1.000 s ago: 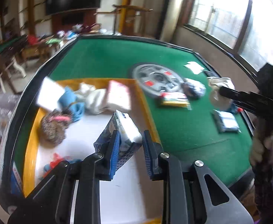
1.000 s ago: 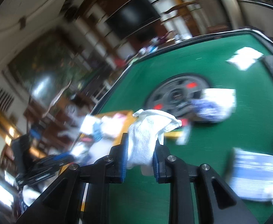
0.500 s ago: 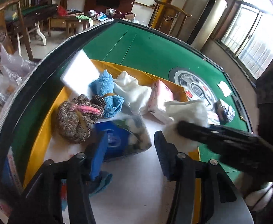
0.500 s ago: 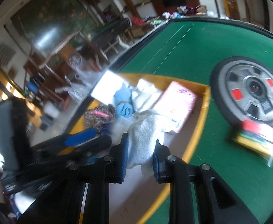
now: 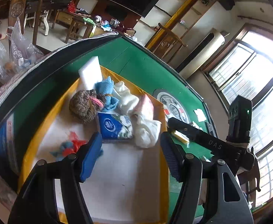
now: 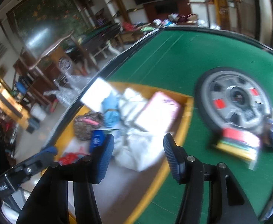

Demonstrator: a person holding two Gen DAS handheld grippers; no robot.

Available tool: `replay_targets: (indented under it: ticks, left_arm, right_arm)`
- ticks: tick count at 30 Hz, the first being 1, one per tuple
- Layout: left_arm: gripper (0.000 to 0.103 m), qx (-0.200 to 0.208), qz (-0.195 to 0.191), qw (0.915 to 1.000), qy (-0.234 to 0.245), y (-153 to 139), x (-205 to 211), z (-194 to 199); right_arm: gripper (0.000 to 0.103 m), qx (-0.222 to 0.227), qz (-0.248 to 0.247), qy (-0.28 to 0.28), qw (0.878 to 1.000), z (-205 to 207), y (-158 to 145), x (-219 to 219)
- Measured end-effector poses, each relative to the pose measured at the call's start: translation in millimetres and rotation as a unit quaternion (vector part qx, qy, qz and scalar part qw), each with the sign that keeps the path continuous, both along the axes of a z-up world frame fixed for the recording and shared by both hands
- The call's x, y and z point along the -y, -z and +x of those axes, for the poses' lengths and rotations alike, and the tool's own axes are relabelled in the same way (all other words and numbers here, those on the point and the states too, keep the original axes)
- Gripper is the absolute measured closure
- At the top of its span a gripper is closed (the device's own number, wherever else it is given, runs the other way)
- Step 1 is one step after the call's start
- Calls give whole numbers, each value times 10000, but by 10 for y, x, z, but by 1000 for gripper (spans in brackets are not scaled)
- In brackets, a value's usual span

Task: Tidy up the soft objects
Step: 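Open both tools to drop the pack and cloth into the tray, then move both tools back to the table and grasp the light blue knit cloth with the right tool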

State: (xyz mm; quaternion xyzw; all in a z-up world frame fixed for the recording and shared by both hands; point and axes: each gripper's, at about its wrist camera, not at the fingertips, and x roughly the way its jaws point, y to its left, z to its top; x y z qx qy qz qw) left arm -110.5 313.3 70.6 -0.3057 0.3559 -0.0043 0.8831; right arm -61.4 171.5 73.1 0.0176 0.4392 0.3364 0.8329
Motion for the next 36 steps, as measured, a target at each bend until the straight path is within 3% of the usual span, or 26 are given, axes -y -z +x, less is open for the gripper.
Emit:
replay_targets:
  ticks: [4, 9, 14, 18, 23, 30, 34, 36]
  left_arm:
    - [35, 143, -213, 9996, -87, -24, 135, -146]
    - [33, 306, 38, 9992, 270, -152, 528, -204]
    - [32, 402, 236, 9940, 985, -193, 1080, -172]
    - [32, 317, 397, 9841, 1700, -147, 1568, -125]
    - [32, 51, 553, 9701, 2364, -26, 1981, -98]
    - [32, -235, 554, 9692, 2389, 76, 2128, -56]
    - [32, -321, 503, 9684, 2420, 128, 2181, -34]
    - [32, -343, 518, 9676, 2447, 127, 2185, -56]
  right_arm:
    - [53, 171, 136, 448, 9988, -37, -104, 552]
    - [50, 271, 163, 1415, 9894, -40, -134, 1561]
    - [49, 118, 137, 2448, 9694, -18, -76, 2538]
    - [49, -27, 149, 2804, 9598, -61, 19, 2965]
    - [49, -264, 146, 2984, 9540, -122, 225, 3298]
    - [49, -613, 107, 3171, 9464, -146, 491, 3457]
    - [46, -702, 307, 2641, 9614, -219, 616, 3276]
    - [43, -718, 577, 1895, 9775, -305, 584, 3089]
